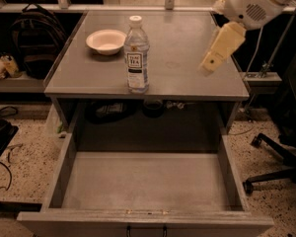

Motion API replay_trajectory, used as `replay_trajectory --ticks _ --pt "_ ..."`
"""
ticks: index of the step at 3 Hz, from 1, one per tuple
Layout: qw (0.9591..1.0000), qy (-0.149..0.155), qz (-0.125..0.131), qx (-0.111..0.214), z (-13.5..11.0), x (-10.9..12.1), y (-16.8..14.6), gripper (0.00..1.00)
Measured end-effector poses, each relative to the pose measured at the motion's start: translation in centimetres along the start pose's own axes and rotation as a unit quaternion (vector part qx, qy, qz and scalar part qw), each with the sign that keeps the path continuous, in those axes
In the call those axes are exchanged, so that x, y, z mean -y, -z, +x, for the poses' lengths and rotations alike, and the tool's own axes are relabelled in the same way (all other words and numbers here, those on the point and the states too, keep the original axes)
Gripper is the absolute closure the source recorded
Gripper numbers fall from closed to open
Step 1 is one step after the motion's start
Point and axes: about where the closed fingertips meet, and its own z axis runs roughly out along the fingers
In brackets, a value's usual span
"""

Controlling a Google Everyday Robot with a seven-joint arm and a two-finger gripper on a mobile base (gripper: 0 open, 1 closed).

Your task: Place blue plastic bottle into top drawer

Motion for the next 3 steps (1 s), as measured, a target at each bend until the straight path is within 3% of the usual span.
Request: replay_trajectory --ticks 2,3 --pt "0.9978 -0.011 -0.010 0.065 -4.7 1.9 -3.9 0.00" --pt "0.9967 -0.003 -0.006 0.081 -6.1 2.8 -5.8 0.00"
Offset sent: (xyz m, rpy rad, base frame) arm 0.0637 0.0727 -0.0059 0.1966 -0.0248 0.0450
